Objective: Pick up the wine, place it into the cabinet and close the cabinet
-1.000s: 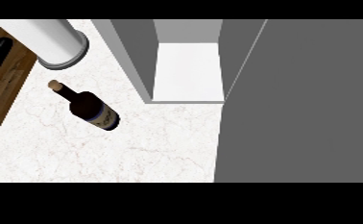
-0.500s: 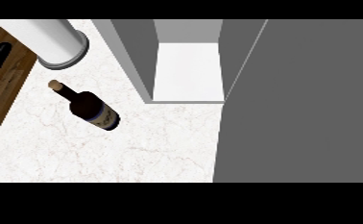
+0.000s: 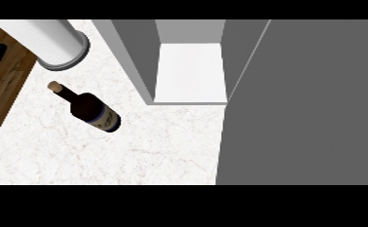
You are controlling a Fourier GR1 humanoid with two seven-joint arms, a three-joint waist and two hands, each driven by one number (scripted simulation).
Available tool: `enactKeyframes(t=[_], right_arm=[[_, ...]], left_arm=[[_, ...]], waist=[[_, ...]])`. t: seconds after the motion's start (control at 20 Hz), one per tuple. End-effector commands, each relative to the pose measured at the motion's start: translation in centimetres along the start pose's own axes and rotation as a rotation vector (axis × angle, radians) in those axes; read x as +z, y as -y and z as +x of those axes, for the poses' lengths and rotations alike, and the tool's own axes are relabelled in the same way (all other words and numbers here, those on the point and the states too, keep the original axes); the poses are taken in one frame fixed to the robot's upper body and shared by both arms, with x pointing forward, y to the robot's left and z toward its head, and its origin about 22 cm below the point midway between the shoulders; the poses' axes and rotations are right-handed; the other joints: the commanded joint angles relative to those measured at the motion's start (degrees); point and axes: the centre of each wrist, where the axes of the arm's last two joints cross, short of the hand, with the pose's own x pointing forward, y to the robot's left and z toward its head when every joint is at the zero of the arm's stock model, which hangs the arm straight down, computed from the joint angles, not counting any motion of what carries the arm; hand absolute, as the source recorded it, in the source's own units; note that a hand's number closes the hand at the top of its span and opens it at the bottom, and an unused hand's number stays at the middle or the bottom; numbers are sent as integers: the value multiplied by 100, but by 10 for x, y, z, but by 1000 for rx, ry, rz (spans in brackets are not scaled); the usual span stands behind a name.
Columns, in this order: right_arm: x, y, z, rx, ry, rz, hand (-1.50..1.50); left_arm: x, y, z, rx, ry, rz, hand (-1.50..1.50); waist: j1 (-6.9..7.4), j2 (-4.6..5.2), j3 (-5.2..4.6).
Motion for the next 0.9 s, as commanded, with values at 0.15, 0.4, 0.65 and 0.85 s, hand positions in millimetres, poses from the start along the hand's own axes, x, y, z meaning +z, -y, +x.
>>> enactKeyframes(t=[0.15,0.4,0.65,0.85], right_arm=[[30,-3,16,-32,32,-8,-150],[13,-7,12,-14,29,41,-150],[10,-5,13,-54,25,16,-150],[10,-17,22,-43,21,24,-150]], left_arm=[[-3,-37,-29,-23,-37,64,-150],[-7,-40,-56,-74,-78,77,-150],[10,-91,-83,-71,-152,86,-150],[-5,-101,-100,-87,-183,92,-150]], waist=[[-27,-4,2],[-8,0,1],[1,2,-1],[-10,1,-3]])
